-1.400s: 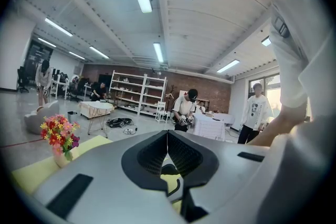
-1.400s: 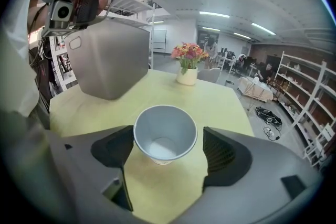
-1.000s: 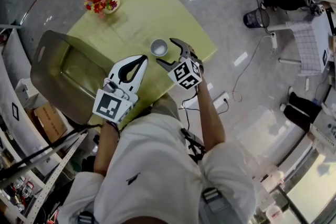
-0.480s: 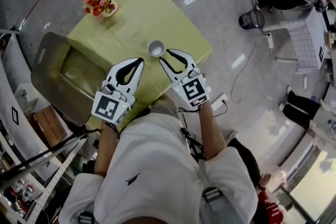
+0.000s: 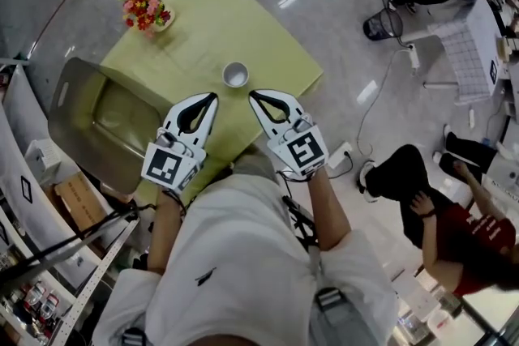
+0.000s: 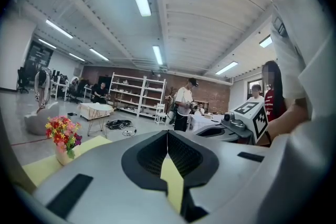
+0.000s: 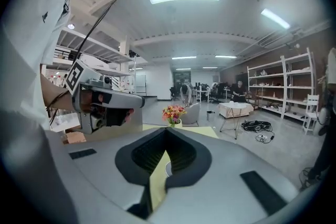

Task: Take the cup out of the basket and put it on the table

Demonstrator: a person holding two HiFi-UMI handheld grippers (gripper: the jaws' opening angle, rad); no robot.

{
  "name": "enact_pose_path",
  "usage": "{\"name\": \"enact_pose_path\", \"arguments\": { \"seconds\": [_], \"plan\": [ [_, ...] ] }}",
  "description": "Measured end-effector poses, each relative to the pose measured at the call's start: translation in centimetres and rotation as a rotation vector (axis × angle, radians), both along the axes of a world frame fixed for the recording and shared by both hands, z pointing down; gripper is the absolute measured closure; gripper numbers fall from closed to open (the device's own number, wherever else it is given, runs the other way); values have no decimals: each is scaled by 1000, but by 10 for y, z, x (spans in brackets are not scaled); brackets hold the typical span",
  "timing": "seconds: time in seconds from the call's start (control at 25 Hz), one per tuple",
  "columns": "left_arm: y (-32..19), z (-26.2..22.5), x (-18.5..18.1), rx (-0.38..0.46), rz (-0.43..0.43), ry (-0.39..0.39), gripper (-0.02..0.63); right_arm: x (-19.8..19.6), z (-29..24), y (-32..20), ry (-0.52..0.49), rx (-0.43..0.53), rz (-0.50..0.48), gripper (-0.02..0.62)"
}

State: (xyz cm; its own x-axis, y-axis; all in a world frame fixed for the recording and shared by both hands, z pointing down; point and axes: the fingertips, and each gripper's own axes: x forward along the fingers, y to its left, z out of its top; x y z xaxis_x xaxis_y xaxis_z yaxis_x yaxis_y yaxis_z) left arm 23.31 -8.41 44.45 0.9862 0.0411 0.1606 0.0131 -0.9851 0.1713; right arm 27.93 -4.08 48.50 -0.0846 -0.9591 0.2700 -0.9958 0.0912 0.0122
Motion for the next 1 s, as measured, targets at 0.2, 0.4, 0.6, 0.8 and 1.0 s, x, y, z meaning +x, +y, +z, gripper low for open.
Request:
{"name": "enact_pose_path", "arguments": {
  "seconds": [0.2, 0.4, 0.6, 0.8, 1.0],
  "plan": [
    [2, -1, 0, 0, 14, 2, 595, -2, 1, 9, -13, -12, 13, 588],
    [4, -1, -1, 1, 25, 4, 595, -4, 0, 10, -14, -7, 26, 588],
    [5, 0, -3, 1, 25, 3, 595, -4, -1, 10, -4, -12, 27, 588],
    [3, 0, -1, -2, 23, 3, 595, -4, -1, 6, -3, -14, 24, 588],
    [4, 0, -5, -5, 21, -2, 595, -6, 0, 8, 0, -24, 26, 588]
  ]
}}
